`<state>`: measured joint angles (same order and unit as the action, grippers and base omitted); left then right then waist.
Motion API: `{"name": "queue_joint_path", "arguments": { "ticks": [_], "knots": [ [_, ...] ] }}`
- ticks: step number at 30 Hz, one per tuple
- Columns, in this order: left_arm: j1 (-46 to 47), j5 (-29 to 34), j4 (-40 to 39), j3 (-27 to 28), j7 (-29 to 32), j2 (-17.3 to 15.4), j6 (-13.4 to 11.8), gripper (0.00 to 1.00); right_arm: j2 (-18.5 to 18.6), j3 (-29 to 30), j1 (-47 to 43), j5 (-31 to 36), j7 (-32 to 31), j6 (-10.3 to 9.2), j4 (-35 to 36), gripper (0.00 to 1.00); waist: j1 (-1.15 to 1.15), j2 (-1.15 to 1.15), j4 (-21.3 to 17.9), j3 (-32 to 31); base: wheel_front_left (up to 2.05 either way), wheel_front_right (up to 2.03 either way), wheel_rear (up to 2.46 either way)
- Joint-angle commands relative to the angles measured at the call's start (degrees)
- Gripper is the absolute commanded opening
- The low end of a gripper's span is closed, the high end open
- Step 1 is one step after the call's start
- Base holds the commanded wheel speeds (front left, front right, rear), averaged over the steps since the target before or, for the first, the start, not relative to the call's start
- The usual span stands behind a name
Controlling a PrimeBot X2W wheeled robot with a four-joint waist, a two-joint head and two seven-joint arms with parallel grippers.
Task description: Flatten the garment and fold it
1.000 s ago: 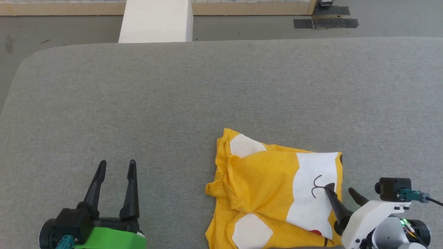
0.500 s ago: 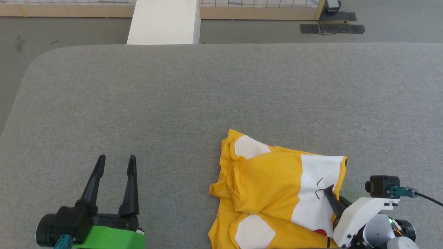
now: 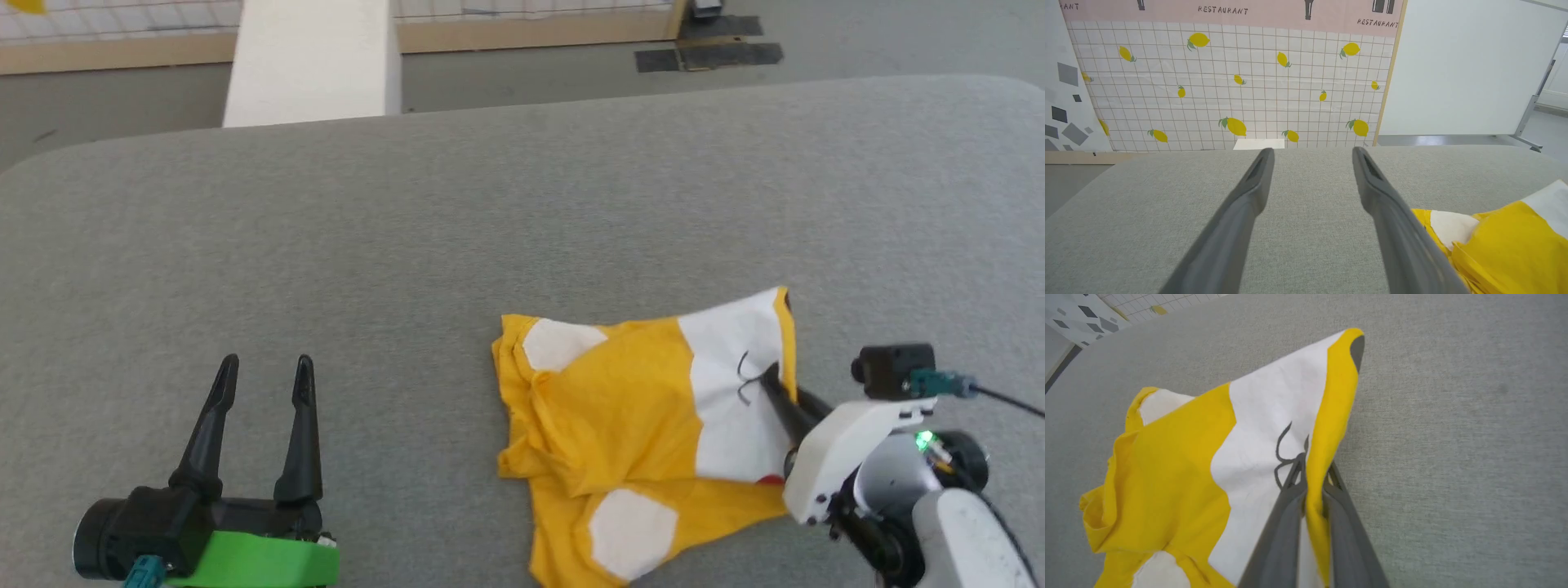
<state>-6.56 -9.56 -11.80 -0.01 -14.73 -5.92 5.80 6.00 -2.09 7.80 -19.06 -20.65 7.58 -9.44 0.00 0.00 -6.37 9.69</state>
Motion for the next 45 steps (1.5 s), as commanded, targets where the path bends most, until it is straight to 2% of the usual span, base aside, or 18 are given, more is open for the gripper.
{"name": "queue_joint_path", "arguments": {
  "ticks": [1,11,22,28,37,38,45],
  "knots": [
    [0.2,0.3,0.0,0.1,-0.3,-0.3,-0.2,1.0,1.1,-0.1,1.7,0.6,0.2,-0.09,0.3,0.0,0.0,0.0,-2.9,0.4,0.0,0.0,0.0],
    [0.6,0.5,-0.2,0.2,-0.2,-1.6,-0.5,1.0,7.5,0.0,7.4,2.2,-0.2,-0.09,0.5,0.0,0.0,0.0,-10.1,1.6,0.0,0.0,0.0],
    [2.4,0.9,-2.9,0.5,1.8,-4.0,-0.7,1.0,11.8,-3.2,14.5,3.4,0.1,-0.09,0.7,0.0,0.0,0.0,-16.3,7.0,0.0,0.0,0.0],
    [5.2,2.1,-6.5,1.6,2.2,-6.0,-1.2,1.0,16.7,-3.9,20.1,4.3,2.2,-0.09,-1.3,0.0,0.0,0.0,-16.7,12.2,0.0,0.0,0.0],
    [8.7,3.6,-12.4,4.1,2.3,-9.5,-1.6,1.0,25.3,-0.7,27.2,8.3,5.4,-0.09,-6.7,0.0,0.0,0.0,-16.2,21.5,0.0,0.0,0.0],
    [9.5,3.9,-13.4,4.4,2.6,-10.2,-1.5,1.0,27.2,-0.3,28.6,9.9,6.3,-0.09,-8.0,0.0,0.0,0.0,-16.0,23.4,0.0,0.0,0.0],
    [12.0,4.7,-16.0,4.7,3.6,-12.1,-1.4,1.0,30.3,4.4,32.4,13.7,9.8,-0.09,-15.2,0.0,0.0,0.0,-15.4,28.1,0.0,0.0,0.0]
  ]
}}
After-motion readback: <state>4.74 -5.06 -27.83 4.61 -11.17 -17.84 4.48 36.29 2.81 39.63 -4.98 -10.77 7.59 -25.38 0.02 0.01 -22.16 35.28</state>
